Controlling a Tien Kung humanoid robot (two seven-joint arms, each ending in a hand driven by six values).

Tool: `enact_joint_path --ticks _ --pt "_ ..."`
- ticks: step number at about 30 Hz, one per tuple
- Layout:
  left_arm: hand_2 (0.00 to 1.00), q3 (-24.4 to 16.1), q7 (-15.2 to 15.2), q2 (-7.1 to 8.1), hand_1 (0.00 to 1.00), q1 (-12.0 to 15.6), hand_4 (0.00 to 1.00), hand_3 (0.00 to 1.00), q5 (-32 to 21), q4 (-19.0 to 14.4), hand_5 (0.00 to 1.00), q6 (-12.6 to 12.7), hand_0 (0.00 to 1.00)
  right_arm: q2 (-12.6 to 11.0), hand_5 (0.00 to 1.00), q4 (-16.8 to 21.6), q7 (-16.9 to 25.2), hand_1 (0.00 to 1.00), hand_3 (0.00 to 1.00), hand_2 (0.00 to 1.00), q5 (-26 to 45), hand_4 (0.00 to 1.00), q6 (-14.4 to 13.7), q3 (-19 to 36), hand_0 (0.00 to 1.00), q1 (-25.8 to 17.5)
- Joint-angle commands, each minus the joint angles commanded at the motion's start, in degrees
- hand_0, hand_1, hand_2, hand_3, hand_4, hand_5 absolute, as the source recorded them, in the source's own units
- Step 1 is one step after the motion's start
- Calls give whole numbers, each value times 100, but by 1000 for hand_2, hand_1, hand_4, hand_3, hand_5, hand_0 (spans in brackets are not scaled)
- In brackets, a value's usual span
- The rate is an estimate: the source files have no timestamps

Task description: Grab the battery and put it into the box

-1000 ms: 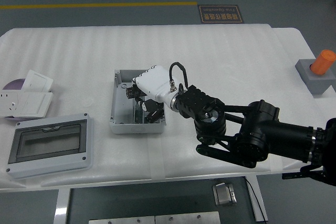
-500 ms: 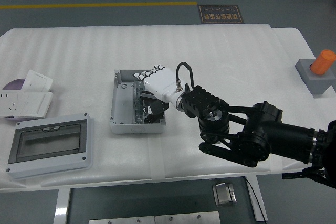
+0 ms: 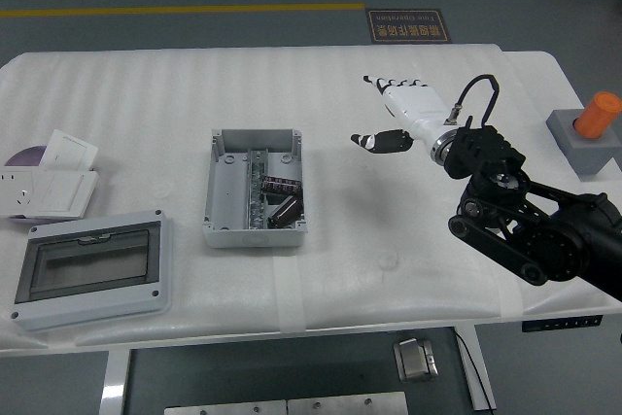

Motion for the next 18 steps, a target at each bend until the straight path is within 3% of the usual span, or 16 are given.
enact_joint_path --ticks 7,18 --pt "458 20 -6 -8 697 14 520 523 -11 5 481 7 685 -36 596 -118 98 867 981 885 32 857 -74 819 908 -338" --pt "458 31 -26 2 697 -25 518 523 -3 4 480 16 686 -145 603 121 91 860 968 878 -459 849 -83 1472 894 -807"
